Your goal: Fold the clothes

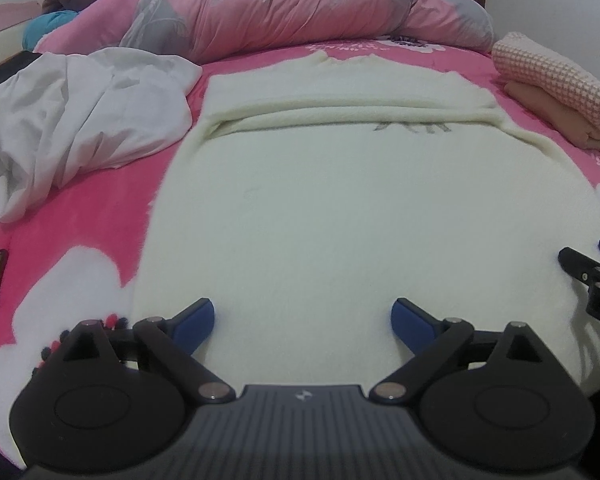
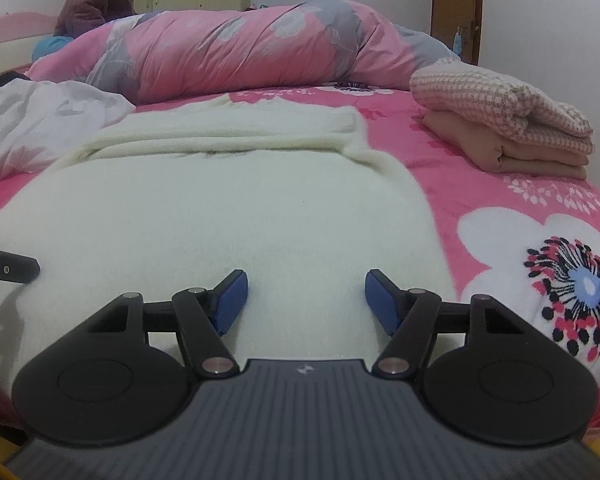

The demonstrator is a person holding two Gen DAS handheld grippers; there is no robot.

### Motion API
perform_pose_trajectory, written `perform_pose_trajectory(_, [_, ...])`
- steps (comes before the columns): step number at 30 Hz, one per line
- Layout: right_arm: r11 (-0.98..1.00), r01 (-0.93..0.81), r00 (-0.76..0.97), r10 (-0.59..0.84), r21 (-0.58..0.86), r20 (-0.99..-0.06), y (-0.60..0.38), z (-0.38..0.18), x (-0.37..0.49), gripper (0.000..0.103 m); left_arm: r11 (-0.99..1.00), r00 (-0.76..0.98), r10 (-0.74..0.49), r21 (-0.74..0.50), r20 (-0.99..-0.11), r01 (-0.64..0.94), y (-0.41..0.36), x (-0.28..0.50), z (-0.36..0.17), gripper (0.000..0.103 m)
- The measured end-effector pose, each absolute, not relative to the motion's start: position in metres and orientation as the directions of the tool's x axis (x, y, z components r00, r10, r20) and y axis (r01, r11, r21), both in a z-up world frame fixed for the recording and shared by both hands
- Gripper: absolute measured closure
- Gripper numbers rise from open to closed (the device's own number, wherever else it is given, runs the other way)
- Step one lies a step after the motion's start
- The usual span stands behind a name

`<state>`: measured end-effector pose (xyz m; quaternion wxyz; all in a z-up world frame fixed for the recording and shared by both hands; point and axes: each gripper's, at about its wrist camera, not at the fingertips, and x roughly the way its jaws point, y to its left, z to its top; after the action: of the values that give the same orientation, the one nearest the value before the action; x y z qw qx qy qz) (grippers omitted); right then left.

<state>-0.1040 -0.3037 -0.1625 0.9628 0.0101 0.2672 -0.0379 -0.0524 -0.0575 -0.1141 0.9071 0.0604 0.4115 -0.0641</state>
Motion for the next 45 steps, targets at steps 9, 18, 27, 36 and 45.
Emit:
perform_pose_trajectory(9, [0.997, 0.083, 0.859, -0.068, 0.008, -0.507, -0.303, -0.164, -0.107, 0.038, 0.984, 0.65, -0.055, 0.07, -0.758, 0.165, -0.059, -0.052, -0.114, 0.005])
perform_pose_trajectory(18, [0.997, 0.081, 0.866, -0.064, 0.013, -0.496, -0.304, -0.166, -0.109, 0.037, 0.983, 0.65, -0.035, 0.092, -0.759, 0.16, -0.061, -0.052, -0.114, 0.005])
perform_pose_trajectory(27, [0.997, 0.072, 0.875, -0.053, 0.021, -0.482, -0.306, -0.167, -0.111, 0.037, 0.981, 0.655, -0.005, 0.124, -0.755, 0.15, -0.065, -0.053, -0.113, 0.004])
perform_pose_trajectory(36, [0.998, 0.06, 0.871, -0.039, 0.029, -0.491, -0.331, -0.161, -0.128, 0.039, 0.979, 0.664, -0.12, 0.022, -0.738, 0.201, -0.025, -0.065, -0.115, 0.003])
perform_pose_trajectory(45, [0.976, 0.217, 0.841, -0.174, 0.026, -0.512, -0.359, -0.149, -0.151, 0.038, 0.955, 0.653, -0.249, -0.071, -0.715, 0.287, 0.04, -0.104, -0.109, 0.003])
